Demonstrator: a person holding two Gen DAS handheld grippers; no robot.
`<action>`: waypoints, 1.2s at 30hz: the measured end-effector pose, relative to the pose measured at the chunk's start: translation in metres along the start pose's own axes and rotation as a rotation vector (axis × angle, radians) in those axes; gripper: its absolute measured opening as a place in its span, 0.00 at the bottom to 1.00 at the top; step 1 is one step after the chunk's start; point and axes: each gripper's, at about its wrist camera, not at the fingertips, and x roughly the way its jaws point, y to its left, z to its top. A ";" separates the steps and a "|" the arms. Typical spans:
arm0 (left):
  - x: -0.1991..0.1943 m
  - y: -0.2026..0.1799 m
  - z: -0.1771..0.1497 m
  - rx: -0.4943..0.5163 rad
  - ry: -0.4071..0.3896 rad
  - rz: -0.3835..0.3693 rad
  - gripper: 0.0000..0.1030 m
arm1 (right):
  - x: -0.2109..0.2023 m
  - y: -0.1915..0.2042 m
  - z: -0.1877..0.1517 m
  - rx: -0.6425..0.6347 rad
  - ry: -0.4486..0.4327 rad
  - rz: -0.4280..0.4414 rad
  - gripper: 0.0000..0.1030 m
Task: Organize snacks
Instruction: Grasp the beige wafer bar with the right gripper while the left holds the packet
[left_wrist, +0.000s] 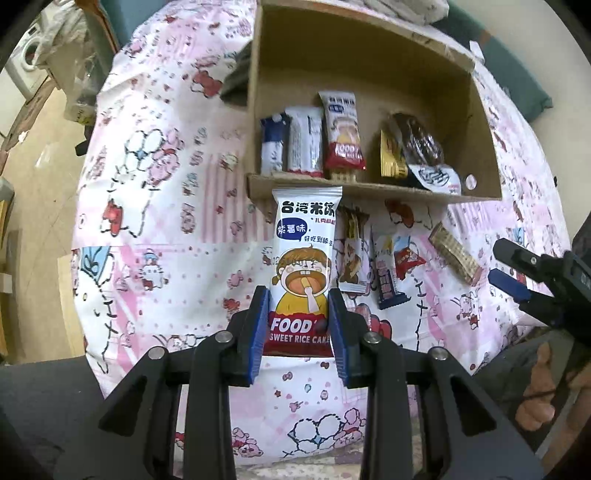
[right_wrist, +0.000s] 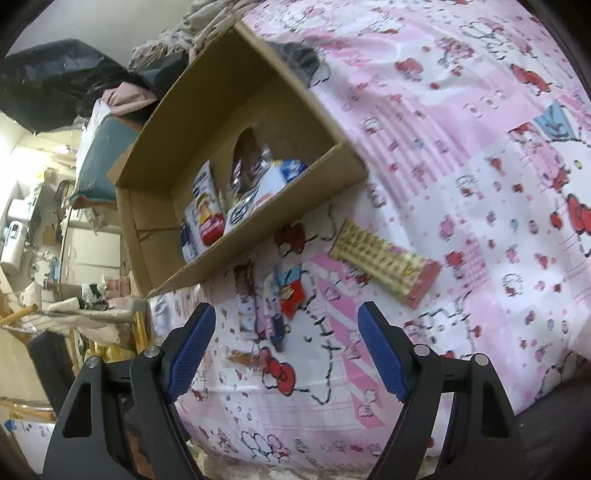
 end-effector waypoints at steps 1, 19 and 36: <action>-0.004 0.004 0.000 -0.003 -0.002 -0.001 0.27 | -0.002 -0.005 0.003 0.011 -0.009 -0.023 0.80; 0.010 0.018 -0.002 -0.100 0.028 -0.027 0.27 | 0.080 0.017 0.022 -0.352 0.223 -0.490 0.79; 0.016 0.018 -0.005 -0.077 0.016 0.018 0.27 | 0.086 0.044 -0.004 -0.449 0.255 -0.389 0.35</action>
